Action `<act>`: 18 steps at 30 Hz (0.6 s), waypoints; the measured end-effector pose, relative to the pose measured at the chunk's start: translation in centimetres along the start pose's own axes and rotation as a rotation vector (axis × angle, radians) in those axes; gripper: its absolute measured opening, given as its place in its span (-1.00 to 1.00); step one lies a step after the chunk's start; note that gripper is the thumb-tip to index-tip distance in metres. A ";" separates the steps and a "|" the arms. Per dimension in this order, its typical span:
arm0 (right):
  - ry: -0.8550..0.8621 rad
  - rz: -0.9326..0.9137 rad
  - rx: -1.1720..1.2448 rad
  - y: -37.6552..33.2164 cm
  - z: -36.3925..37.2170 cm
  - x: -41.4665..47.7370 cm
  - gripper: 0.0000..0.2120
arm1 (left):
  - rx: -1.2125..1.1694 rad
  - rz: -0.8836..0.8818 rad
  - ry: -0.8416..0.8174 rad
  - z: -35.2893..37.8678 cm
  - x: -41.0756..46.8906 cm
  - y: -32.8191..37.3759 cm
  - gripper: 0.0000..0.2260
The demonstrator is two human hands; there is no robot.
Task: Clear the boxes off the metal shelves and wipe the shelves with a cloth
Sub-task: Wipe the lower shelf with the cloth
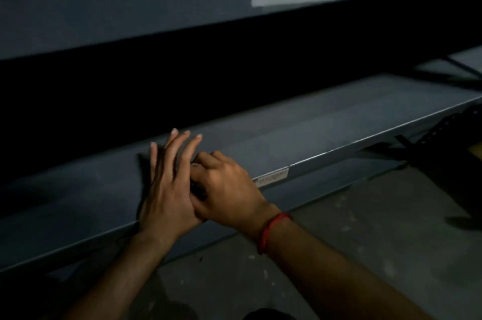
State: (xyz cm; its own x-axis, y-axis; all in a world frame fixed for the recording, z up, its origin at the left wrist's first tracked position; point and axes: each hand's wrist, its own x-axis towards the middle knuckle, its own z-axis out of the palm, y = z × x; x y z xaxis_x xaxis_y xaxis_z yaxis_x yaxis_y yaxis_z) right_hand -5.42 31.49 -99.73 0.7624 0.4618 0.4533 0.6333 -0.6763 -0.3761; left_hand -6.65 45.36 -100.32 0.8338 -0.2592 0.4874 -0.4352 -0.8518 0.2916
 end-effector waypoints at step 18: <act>0.028 0.303 -0.318 23.0 -8.4 1.8 -0.68 | 0.201 -0.142 -0.247 1.4 0.0 -0.4 -0.07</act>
State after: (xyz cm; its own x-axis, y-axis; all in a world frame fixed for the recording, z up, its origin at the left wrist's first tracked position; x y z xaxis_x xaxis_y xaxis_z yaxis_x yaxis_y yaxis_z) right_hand 9.42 11.94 -100.80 0.9007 0.2027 0.3843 0.3061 -0.9238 -0.2300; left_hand -5.97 45.04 -101.62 0.9491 -0.2127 0.2321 -0.2535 -0.9536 0.1627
